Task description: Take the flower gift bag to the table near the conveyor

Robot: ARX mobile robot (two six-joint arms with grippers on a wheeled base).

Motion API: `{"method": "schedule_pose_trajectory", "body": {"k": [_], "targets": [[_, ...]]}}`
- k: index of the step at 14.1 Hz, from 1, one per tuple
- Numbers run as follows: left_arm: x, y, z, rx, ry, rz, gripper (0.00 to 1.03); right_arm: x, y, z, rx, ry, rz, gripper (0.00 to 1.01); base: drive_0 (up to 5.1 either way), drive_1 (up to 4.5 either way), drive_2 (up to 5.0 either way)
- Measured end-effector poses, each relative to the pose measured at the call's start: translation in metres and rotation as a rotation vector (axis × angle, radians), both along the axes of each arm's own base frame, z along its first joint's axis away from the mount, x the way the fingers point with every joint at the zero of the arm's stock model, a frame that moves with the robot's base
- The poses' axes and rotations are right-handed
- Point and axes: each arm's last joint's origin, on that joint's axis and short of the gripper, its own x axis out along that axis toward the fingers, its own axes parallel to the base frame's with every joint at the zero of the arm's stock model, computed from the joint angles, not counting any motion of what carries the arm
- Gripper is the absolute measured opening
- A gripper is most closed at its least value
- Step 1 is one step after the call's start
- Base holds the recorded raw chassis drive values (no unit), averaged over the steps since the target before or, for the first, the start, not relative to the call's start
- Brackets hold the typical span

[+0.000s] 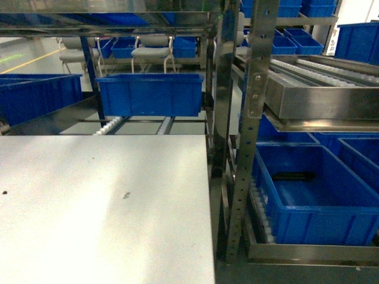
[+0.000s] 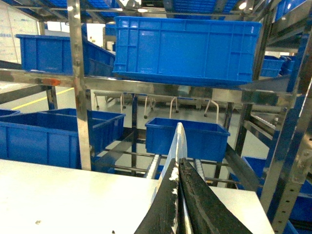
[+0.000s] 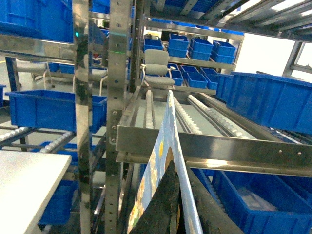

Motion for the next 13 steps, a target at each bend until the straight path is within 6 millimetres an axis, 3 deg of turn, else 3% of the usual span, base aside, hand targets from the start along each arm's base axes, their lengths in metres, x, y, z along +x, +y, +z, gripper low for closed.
{"method": "schedule_pose_trajectory", "body": {"k": [13], "targets": [[0.0,0.0,0.0001,0.0,-0.001,0.0,0.02,0.0,0.0,0.0001,0.0,-0.002,0.0,0.02,-5.0,2.45,2.4]]}}
